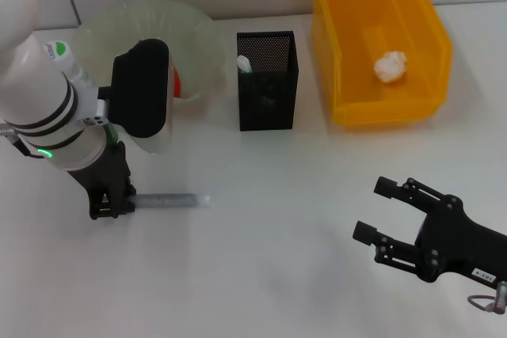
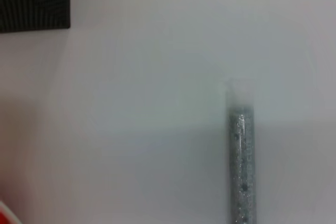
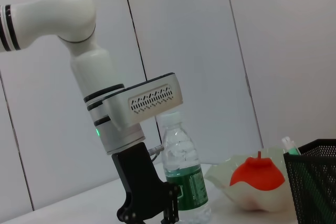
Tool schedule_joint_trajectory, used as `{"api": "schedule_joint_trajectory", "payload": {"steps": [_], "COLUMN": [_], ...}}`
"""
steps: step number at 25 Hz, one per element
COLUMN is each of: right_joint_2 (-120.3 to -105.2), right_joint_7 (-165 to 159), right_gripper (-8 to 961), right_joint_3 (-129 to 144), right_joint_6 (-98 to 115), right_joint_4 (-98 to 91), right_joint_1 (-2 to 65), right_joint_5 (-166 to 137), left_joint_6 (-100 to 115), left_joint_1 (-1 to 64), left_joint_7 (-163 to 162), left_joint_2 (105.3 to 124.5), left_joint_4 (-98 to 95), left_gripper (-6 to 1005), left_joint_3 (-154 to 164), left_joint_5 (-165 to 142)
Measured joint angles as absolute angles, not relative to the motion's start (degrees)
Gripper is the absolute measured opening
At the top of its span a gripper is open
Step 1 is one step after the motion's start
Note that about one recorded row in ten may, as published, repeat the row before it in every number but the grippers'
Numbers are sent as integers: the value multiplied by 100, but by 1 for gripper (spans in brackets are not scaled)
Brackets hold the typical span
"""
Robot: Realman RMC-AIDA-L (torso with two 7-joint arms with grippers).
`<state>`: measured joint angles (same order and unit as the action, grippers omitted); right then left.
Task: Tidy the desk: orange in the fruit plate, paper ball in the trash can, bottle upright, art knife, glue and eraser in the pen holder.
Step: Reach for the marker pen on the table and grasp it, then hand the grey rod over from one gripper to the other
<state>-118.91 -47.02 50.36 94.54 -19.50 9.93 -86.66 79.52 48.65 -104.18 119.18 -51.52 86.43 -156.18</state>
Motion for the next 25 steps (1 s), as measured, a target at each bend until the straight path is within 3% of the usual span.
{"api": "schedule_joint_trajectory", "payload": {"steps": [5,11,17,22,25], "right_joint_2": [-11892,-11837,-11572,-11472,-11448], "right_joint_7": [-4706,-4892,-5340,-5476,-5524], "right_gripper": [794,793,793,792,792], "right_joint_3": [4997,4240,3503,3314,3307], "right_joint_6": [9499,9926,11216,12012,12142], "right_joint_4": [-1953,-1969,-2007,-2231,-2327], "right_joint_1": [984,884,769,750,755], "right_joint_5": [-8652,-8622,-8626,-8651,-8650], "left_joint_6": [8064,8777,8609,8008,7773], "left_joint_1": [4845,4570,3646,2327,2041], "left_joint_7": [-10359,-9990,-9428,-7917,-7418], "left_joint_2": [11901,11863,11867,11887,11880], "left_joint_4": [-5292,-6039,-6702,-6540,-6351], "left_gripper": [172,172,172,173,173], "left_joint_3": [8553,7774,7074,7580,7916], "left_joint_5": [-15398,-14322,-12164,-9350,-8760]}}
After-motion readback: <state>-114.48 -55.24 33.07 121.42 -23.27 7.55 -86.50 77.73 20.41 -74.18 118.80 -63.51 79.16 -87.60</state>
